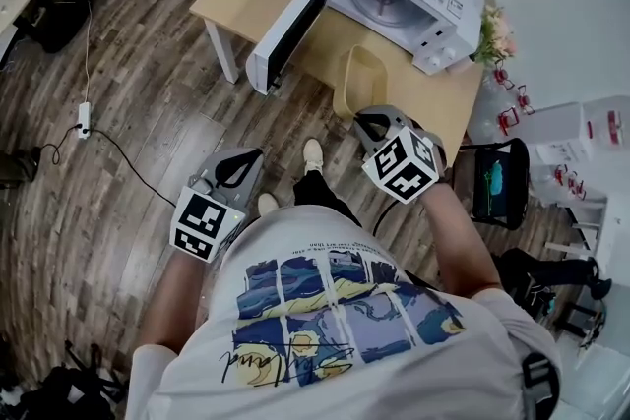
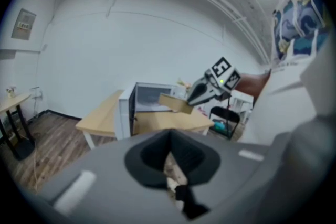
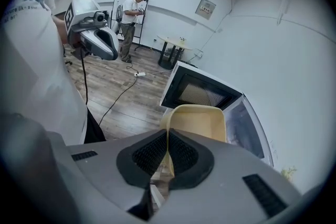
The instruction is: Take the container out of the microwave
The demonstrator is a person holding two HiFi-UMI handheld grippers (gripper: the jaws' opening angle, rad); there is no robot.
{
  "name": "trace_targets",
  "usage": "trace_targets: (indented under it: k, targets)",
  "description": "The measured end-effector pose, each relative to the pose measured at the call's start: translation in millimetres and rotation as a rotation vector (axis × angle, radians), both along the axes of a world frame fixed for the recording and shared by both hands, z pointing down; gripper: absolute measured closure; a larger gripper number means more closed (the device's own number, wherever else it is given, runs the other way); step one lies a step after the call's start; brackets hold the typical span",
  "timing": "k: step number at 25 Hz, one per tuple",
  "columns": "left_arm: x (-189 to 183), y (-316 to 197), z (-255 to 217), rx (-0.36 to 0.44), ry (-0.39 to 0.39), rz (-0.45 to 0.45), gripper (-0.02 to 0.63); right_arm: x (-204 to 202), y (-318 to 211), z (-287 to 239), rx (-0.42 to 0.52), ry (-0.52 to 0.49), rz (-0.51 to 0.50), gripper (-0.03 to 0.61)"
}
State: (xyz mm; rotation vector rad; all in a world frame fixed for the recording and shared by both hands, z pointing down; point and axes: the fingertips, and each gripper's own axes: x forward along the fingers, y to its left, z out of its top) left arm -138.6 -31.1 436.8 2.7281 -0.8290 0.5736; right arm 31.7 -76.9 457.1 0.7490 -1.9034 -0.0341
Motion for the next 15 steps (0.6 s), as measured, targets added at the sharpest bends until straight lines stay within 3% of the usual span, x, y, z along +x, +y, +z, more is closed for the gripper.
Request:
trace_targets:
  k: [15]
  targets:
    - [1,16,5,-0.012,-0.001,-0.004,0.606,-3,15,-1,0.002,-0.009,-0.014,0.566]
